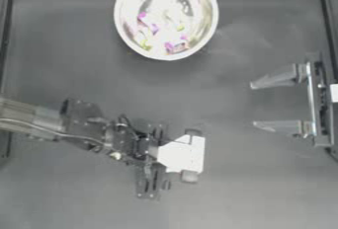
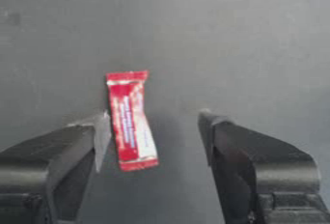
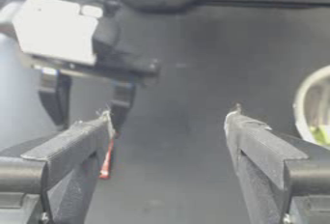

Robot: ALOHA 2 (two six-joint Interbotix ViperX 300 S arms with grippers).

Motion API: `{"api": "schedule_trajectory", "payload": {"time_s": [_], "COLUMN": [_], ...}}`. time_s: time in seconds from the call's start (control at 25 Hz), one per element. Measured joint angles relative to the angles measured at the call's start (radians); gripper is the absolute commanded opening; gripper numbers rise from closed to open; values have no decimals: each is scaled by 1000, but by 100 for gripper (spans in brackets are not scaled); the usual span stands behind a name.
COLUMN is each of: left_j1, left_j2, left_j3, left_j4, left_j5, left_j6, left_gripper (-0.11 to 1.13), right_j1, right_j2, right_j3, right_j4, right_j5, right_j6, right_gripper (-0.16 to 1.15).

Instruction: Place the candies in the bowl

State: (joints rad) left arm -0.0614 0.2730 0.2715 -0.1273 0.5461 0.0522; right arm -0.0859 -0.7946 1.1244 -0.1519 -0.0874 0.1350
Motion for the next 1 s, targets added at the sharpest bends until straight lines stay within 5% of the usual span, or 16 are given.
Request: {"api": "schedule_trajectory", "payload": {"time_s": [0.48,1.0], "left_j1": [9,-15], "left_j2": [28,64], "left_j3": [-15,-31], "left_j4": [132,137], "left_j5": [23,38], "left_j6": [-126,-140], "left_gripper": [92,91], "right_j1": [9,12], "right_j2": [0,-2], "right_j3": [-2,0], "right_j4": [-3,-2], "right_j5": [-3,-3], "right_j6": [0,0], "right_gripper": [99,99]}}
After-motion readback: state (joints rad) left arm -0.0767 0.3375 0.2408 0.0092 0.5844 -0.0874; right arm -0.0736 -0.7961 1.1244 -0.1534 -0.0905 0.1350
